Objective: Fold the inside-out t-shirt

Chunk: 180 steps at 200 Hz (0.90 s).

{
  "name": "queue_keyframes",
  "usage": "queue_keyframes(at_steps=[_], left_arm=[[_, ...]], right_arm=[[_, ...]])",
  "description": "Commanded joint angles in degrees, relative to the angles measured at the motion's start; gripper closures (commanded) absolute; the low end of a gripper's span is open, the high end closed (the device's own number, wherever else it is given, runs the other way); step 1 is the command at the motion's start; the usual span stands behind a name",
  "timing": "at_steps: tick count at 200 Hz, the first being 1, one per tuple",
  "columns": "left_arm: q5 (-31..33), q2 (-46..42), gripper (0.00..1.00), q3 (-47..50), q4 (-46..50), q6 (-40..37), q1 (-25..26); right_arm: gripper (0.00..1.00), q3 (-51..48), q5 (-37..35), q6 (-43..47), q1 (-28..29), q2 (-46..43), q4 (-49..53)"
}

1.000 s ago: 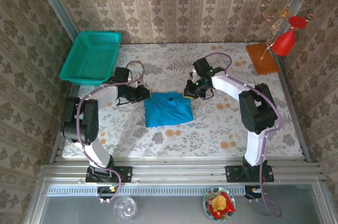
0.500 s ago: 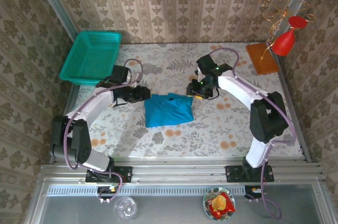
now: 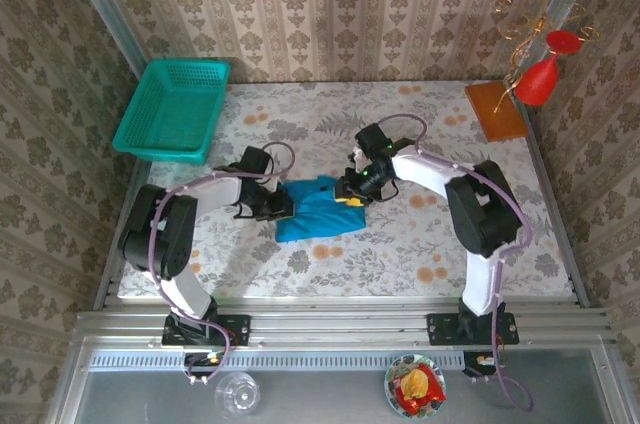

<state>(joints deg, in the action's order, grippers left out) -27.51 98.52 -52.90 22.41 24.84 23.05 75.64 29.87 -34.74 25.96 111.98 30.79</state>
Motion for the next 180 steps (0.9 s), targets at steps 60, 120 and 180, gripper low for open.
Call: queue_keyframes(at_steps=[60, 120, 180], left_arm=[[-1.3, -6.0, 0.79, -0.6, 1.1, -1.0, -0.6], [0.6, -8.1, 0.83, -4.1, 5.5, 1.3, 7.0], [1.1, -1.5, 0.89, 0.2, 1.0, 2.7, 9.4]], right_arm=[[0.62, -0.3, 2.3, 1.4, -1.6, -4.0, 1.8], [0.63, 7.9, 11.4, -4.2, 2.6, 1.9, -4.9], [0.68, 17.2, 7.7, -6.6, 1.1, 16.0, -6.3]])
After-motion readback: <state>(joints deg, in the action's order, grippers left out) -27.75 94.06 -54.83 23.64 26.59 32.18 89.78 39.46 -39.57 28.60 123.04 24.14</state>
